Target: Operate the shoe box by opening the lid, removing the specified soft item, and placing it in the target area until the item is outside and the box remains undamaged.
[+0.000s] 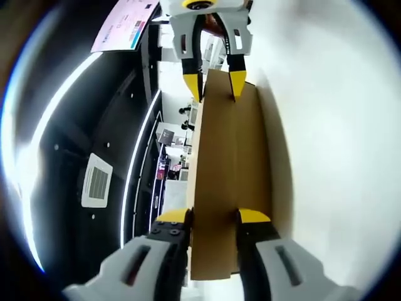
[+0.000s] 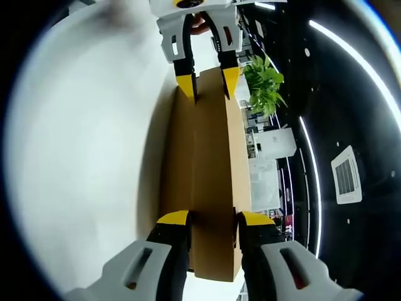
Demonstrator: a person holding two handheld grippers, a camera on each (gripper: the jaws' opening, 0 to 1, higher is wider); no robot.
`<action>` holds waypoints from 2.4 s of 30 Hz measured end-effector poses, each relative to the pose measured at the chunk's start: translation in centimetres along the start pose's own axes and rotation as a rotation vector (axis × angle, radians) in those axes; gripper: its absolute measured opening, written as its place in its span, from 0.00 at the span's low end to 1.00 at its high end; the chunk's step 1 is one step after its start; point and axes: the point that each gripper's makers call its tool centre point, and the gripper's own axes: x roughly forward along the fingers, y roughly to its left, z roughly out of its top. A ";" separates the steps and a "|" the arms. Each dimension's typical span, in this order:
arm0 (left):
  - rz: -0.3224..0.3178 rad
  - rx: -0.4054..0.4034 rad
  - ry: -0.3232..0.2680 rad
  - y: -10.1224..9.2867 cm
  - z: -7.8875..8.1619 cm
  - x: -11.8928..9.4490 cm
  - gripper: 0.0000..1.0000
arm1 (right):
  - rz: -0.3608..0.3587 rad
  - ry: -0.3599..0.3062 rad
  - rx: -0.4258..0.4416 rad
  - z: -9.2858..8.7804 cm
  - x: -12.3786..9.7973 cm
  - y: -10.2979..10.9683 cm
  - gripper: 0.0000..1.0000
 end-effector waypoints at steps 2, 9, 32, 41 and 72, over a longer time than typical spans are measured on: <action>-0.003 -0.004 0.001 0.0 0.0 0.0 0.28 | 0.005 -0.002 0.004 -0.1 0.1 0.0 0.29; -0.017 -0.008 0.027 0.0 0.0 0.0 0.28 | 0.015 -0.014 0.015 0.2 0.0 0.3 0.29; -0.045 -0.046 0.016 0.5 -0.2 0.1 0.28 | 0.050 -0.015 0.048 0.8 -0.5 -0.4 0.27; -0.056 -0.071 0.002 0.7 -0.1 0.1 0.28 | 0.056 -0.016 0.057 0.7 -0.4 -0.6 0.27; -0.084 -0.088 -0.002 1.1 0.0 -0.1 0.28 | 0.065 -0.010 0.039 1.3 -0.5 -1.4 0.27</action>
